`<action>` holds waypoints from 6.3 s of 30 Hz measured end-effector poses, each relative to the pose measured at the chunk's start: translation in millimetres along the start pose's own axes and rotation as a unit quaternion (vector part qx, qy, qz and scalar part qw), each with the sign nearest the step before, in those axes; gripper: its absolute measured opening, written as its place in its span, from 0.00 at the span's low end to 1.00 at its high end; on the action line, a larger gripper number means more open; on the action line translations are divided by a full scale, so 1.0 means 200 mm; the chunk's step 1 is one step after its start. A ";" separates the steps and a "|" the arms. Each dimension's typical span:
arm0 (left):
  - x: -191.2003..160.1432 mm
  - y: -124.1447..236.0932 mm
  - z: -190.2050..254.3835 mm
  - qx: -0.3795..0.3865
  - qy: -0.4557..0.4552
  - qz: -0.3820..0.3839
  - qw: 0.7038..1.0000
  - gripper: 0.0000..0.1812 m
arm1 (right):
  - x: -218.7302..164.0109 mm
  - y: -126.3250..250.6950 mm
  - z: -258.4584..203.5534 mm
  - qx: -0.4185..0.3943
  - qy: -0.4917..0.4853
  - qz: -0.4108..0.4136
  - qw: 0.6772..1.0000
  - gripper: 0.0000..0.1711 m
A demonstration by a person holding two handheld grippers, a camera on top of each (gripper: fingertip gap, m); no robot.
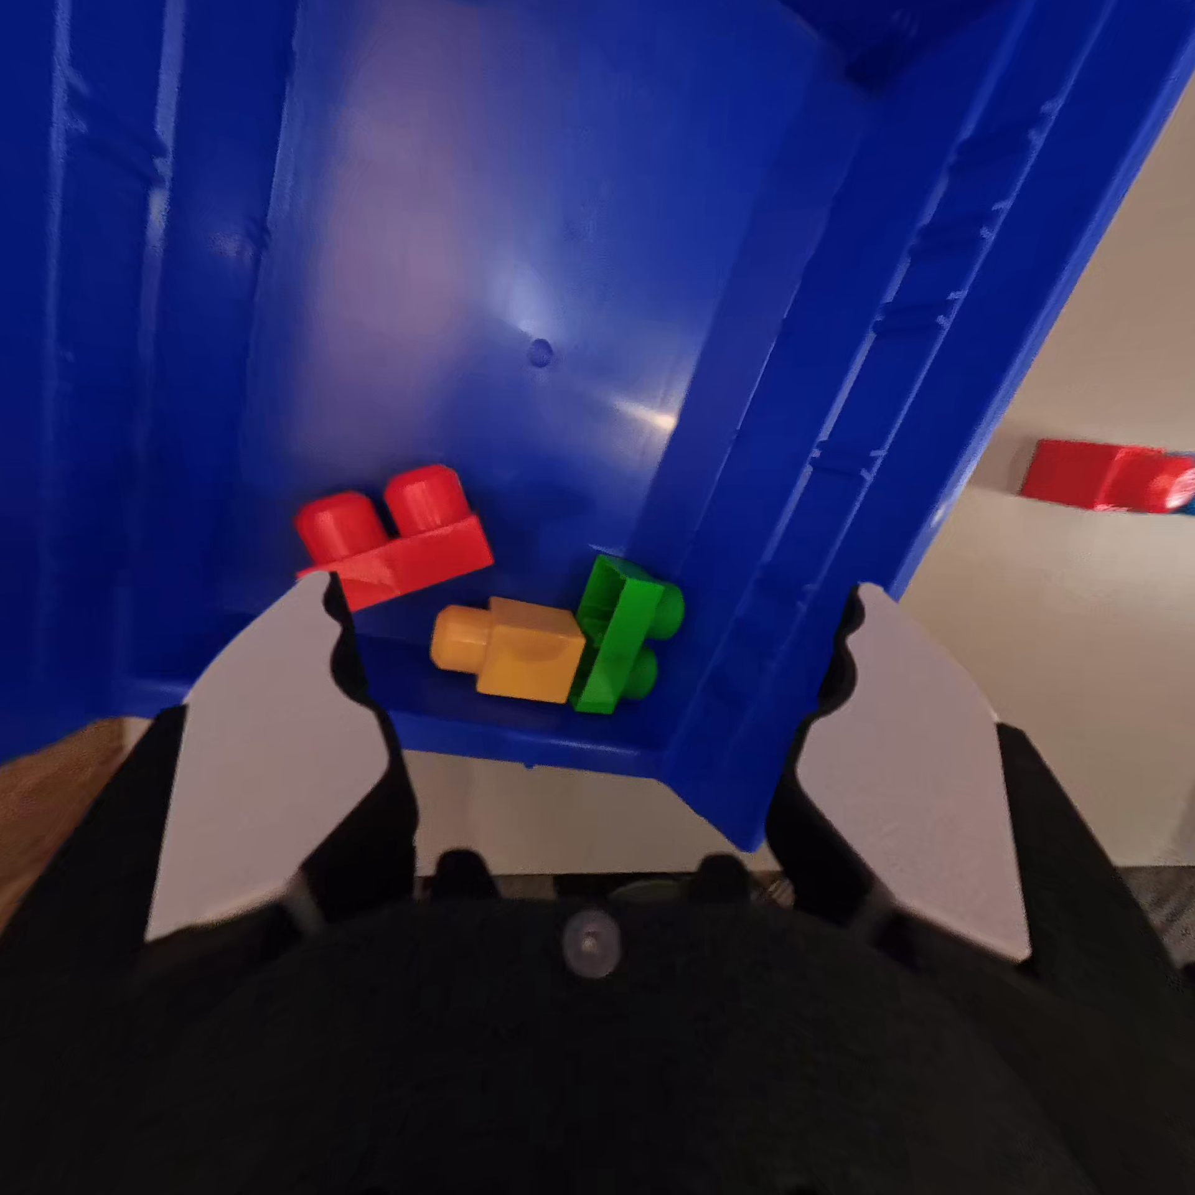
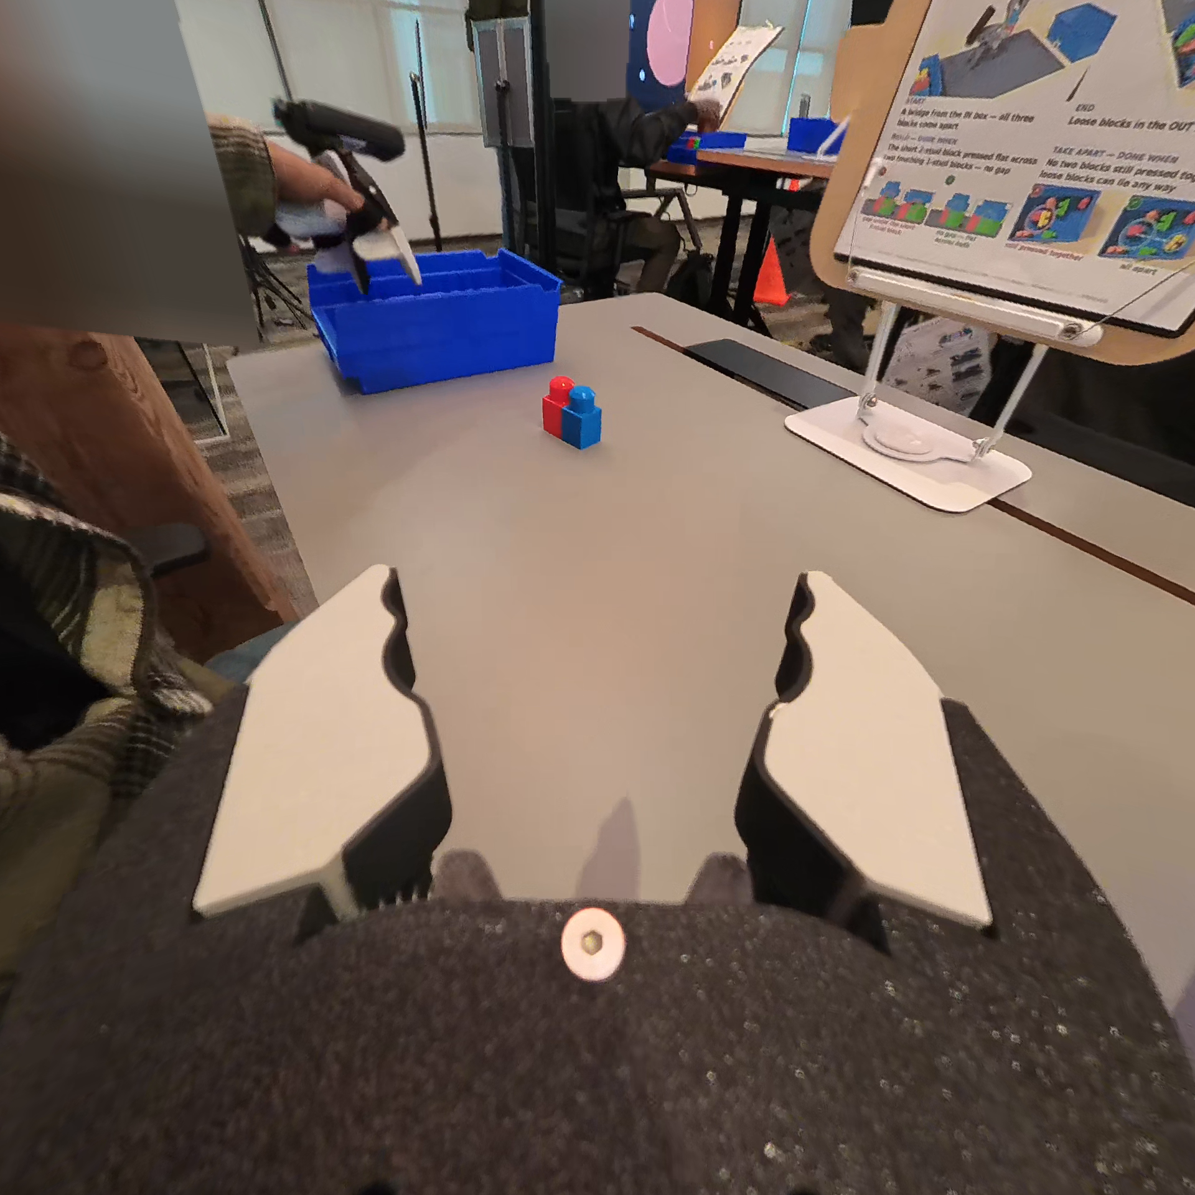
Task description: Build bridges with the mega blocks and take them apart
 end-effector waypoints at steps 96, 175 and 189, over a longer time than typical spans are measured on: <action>0.16 0.18 0.19 0.001 -0.042 0.132 0.990 0.41 | 0.02 0.20 0.04 -0.020 0.016 0.017 1.000 0.62; -0.55 -0.56 1.35 -0.058 -0.100 0.515 0.850 0.41 | 0.07 0.07 0.01 0.033 0.023 0.029 0.999 0.60; -0.54 -0.60 1.31 -0.065 -0.075 0.465 0.880 0.41 | 0.10 0.09 0.01 0.027 0.033 0.031 0.999 0.60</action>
Point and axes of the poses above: each gripper's, where its closed fingertips meet, y back along the fingers, x out of its top, z = x × y across the jaws, the point moved 7 cm from there along y, back along the fingers, and after that the axes turned 11 degrees about y, right-handed, at the moved point
